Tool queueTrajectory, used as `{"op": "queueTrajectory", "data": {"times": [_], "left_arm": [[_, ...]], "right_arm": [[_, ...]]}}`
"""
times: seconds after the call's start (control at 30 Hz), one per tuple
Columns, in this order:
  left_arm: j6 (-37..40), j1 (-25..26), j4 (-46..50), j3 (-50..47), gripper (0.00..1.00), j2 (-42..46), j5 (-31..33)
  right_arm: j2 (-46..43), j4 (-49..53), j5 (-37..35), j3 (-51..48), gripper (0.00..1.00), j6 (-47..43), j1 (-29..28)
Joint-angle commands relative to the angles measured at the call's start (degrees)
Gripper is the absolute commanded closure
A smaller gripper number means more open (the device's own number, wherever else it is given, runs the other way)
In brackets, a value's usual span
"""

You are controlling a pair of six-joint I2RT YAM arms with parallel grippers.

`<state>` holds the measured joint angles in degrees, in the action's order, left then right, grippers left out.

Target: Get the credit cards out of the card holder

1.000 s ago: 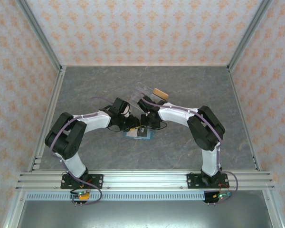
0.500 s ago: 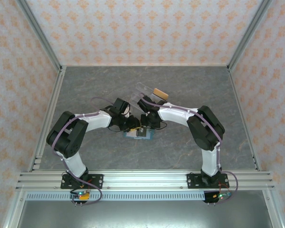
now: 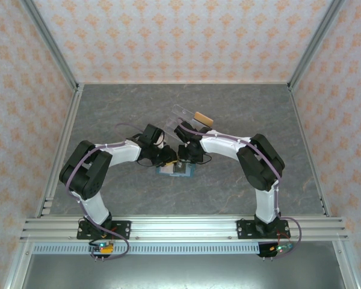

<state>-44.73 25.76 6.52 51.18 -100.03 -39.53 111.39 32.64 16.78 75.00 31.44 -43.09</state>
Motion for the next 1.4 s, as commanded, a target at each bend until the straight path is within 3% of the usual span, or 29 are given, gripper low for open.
{"op": "queueTrajectory", "data": {"times": [0.0,0.57,0.93,1.13,1.37], "left_arm": [[-0.76,-0.52,-3.51,-0.58,0.82,0.82,-2.04],[1.63,-3.94,-0.58,-2.57,0.96,3.37,-0.55],[2.5,-4.62,0.91,-2.65,0.96,3.81,-0.04],[2.36,-4.58,0.55,-2.9,0.95,3.53,-0.28],[1.76,-4.6,-1.12,-3.54,0.92,3.55,-1.26]], "right_arm": [[2.77,1.81,-0.44,0.1,0.82,-0.4,-0.19],[-1.26,2.31,-0.3,0.52,0.82,-1.32,0.81],[-3.67,-0.38,4.21,2.11,0.75,-2.59,0.82],[-0.85,-0.83,5.06,2.49,0.79,-1.58,0.82],[1.39,-1.27,5.29,2.2,0.78,-1.28,0.86]]}}
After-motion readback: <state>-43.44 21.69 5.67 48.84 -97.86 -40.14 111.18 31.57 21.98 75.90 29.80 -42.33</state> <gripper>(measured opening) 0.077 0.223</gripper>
